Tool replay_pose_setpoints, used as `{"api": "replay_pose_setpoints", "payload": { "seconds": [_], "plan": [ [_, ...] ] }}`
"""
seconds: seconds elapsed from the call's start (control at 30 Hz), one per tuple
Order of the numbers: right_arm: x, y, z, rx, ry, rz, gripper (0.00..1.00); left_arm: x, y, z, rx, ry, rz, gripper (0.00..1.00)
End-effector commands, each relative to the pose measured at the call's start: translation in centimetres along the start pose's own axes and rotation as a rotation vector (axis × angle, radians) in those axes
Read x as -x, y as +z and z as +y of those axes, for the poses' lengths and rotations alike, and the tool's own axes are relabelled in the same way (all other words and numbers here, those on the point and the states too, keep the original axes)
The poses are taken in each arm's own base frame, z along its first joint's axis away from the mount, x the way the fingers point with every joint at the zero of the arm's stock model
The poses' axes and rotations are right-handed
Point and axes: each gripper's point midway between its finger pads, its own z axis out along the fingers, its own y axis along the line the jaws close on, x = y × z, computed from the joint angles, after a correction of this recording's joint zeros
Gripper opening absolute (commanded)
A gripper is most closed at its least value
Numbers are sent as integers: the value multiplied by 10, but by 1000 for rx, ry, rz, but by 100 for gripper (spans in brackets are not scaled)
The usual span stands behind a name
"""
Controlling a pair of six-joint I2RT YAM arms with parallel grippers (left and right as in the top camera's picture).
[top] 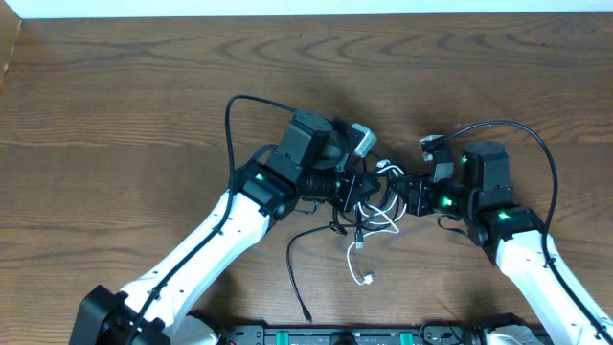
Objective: Untangle cables
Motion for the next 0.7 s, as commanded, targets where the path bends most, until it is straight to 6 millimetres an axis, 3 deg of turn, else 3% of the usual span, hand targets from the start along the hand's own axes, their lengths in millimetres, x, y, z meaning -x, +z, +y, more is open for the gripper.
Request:
{"api": "replay_pose_setpoints", "payload": {
  "seconds": [0.0,0.13,0.37,0.43,0.53,0.67],
  "plan": [
    [5,-5,-49,-257,72,-51,1,8,-11,-15,-69,58,-22,9],
    [4,-11,-68,-370,81,-61,1,18,-21,18,59,20,-70,9],
    [-4,-20,-85,-449,117,-42,1,32,-44,53,124,-121,-141,9],
    [-4,-18,-81,-426,117,-37,1,34,-47,58,128,-179,-153,9],
    [-5,-12,-67,-339,115,-23,1,33,-46,57,123,-230,-153,22],
    [-1,-7,-50,-237,86,-21,1,32,-43,52,115,-223,-144,26]
  ]
}}
